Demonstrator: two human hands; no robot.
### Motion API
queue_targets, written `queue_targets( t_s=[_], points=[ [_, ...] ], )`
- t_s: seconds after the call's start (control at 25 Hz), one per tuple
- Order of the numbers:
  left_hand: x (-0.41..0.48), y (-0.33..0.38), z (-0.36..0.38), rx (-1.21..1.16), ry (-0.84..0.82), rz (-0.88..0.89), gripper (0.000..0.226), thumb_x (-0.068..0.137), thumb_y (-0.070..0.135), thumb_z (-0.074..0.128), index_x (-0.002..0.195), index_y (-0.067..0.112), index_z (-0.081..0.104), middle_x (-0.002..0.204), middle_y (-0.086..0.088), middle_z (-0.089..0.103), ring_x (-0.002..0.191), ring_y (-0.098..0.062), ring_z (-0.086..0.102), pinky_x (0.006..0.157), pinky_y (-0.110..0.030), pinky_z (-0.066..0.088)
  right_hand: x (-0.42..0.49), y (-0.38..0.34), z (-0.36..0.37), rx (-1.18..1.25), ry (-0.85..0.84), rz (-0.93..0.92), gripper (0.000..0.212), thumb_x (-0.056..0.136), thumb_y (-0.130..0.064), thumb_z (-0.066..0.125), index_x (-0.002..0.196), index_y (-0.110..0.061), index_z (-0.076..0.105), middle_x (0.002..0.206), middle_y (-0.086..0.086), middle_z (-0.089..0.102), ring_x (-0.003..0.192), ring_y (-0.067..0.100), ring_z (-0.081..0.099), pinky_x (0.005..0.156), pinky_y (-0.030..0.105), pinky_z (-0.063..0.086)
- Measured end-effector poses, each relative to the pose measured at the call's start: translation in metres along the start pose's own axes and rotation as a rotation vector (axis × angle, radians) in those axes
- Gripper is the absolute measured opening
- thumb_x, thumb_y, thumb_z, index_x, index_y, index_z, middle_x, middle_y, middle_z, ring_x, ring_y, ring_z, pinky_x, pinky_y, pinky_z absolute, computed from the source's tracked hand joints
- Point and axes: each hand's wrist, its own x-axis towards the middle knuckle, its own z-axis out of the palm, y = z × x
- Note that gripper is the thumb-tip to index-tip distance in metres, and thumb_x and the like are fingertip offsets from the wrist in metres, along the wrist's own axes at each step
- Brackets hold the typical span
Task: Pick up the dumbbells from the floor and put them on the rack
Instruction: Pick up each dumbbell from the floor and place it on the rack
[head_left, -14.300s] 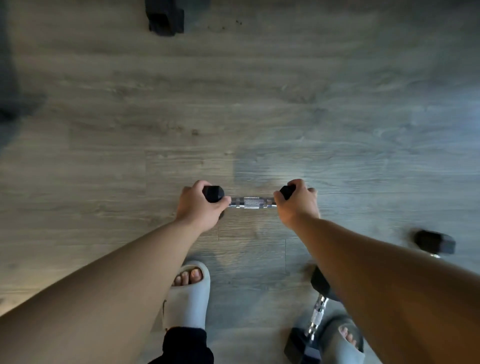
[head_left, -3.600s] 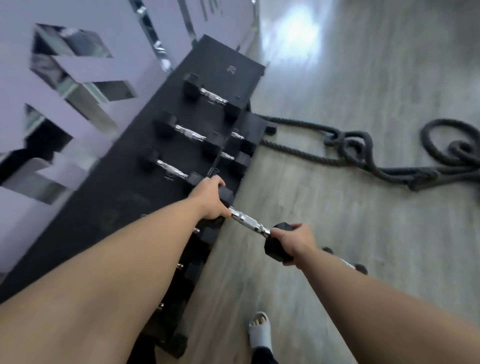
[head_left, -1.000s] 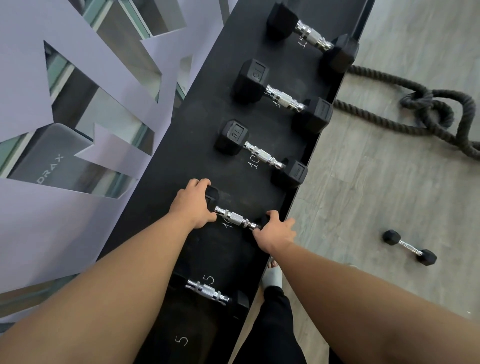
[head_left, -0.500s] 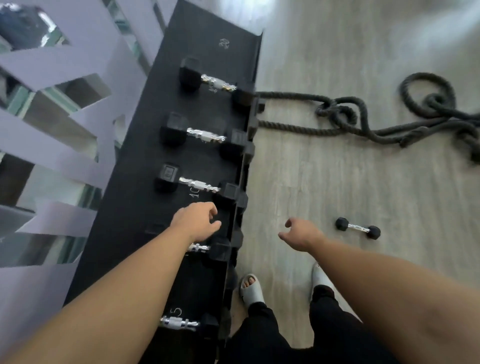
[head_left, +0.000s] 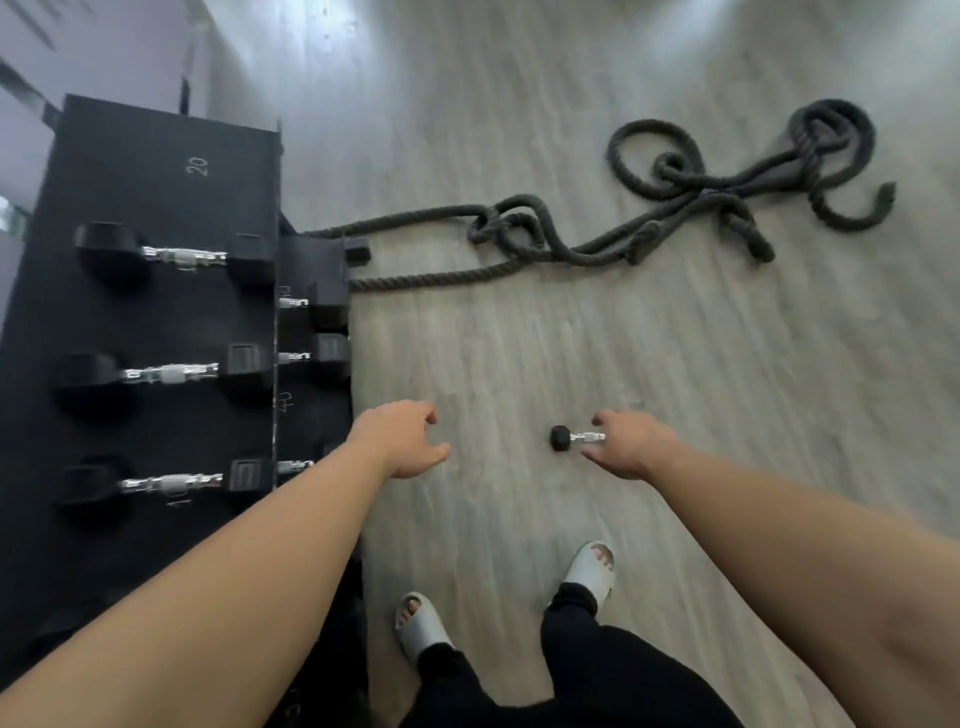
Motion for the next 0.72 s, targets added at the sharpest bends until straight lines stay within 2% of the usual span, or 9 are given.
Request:
queue_targets(
  t_s=[0.2, 0.44, 0.64, 0.72],
  points=[
    [0.056, 0.102, -0.003, 0.004, -0.019, 0.055, 0.06, 0.085, 0.065, 0.058, 0.133, 0.029, 0.055, 0.129, 0.006, 0.064, 0.121, -0.021, 0.059, 0.102, -0.042, 0.047, 0.042, 0.076, -0.035, 0.045, -0.025, -0.029, 0.068, 0.089, -0.06, 0.058, 0.144, -0.021, 0.049, 0.137, 0.01, 0.061, 0.125, 0.034, 0.058, 0.098, 0.043, 0.05],
    [0.116, 0.148, -0.007, 0.094, -0.079, 0.059, 0.061, 0.084, 0.065, 0.057, 0.133, 0.029, 0.054, 0.129, 0.007, 0.063, 0.118, -0.02, 0.059, 0.097, -0.044, 0.05, 0.082, 0.139, -0.049, 0.076, -0.086, 0.026, 0.061, 0.091, -0.055, 0.059, 0.14, -0.018, 0.052, 0.131, 0.01, 0.064, 0.116, 0.033, 0.061, 0.083, 0.038, 0.048],
    [0.196, 0.176, 0.012, 0.098, -0.129, 0.12, 0.065, 0.084, 0.063, 0.059, 0.137, 0.027, 0.051, 0.134, 0.005, 0.059, 0.121, -0.021, 0.057, 0.098, -0.045, 0.05, 0.128, 0.174, -0.036, 0.069, -0.129, 0.088, 0.053, 0.092, -0.047, 0.059, 0.136, -0.018, 0.054, 0.134, 0.011, 0.063, 0.122, 0.033, 0.06, 0.096, 0.039, 0.05],
    [0.225, 0.186, 0.025, 0.082, -0.165, 0.129, 0.066, 0.084, 0.062, 0.06, 0.139, 0.026, 0.05, 0.136, 0.004, 0.057, 0.122, -0.021, 0.057, 0.098, -0.045, 0.05, 0.152, 0.185, -0.03, 0.063, -0.136, 0.099, 0.053, 0.092, -0.047, 0.058, 0.137, -0.019, 0.053, 0.134, 0.009, 0.063, 0.121, 0.032, 0.06, 0.094, 0.039, 0.05]
  ],
)
